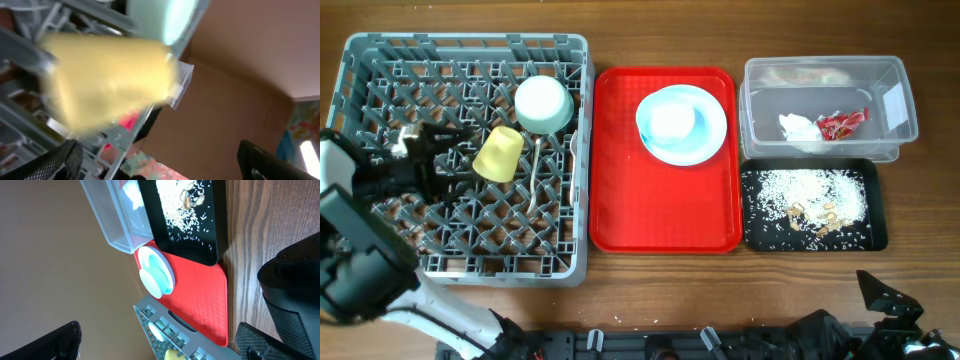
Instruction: Sort waste into correct bins and load items into the dishwasher rack
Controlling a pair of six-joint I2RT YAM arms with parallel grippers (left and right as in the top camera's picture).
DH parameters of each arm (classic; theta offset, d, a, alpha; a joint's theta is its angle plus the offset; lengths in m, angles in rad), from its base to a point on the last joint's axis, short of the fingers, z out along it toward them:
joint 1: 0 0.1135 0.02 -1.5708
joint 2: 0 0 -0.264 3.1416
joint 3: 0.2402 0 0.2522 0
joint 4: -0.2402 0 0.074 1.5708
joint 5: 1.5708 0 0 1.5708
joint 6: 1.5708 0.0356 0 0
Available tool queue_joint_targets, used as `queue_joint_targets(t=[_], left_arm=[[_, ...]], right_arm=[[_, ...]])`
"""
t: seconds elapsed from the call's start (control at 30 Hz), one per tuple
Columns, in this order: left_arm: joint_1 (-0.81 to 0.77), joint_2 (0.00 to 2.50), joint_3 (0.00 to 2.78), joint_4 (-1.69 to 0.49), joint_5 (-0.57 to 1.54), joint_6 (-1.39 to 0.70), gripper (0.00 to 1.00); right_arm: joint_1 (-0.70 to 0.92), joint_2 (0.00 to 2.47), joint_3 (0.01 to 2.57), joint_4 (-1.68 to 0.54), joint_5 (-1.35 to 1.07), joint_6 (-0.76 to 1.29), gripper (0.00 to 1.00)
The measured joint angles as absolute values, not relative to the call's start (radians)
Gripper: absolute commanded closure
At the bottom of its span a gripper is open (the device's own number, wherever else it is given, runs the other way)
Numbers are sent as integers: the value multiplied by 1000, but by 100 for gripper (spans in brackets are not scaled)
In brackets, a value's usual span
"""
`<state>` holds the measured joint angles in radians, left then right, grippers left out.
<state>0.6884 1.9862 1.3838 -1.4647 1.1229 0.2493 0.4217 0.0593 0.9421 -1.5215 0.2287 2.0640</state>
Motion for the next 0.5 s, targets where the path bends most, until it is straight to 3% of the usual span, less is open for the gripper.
queue_joint_targets(t=[0.27,0.33,0.5], left_arm=[[655,1442,1393,-1325,873,75,0],[577,1400,1394,-1284,834,20,96],[342,1433,1367,-1084,730,-95,96]], right_arm=[[422,59,942,-1522,229,2064,0],[422,59,942,-1522,229,2064,0],[422,59,942,-1520,229,2064,0]])
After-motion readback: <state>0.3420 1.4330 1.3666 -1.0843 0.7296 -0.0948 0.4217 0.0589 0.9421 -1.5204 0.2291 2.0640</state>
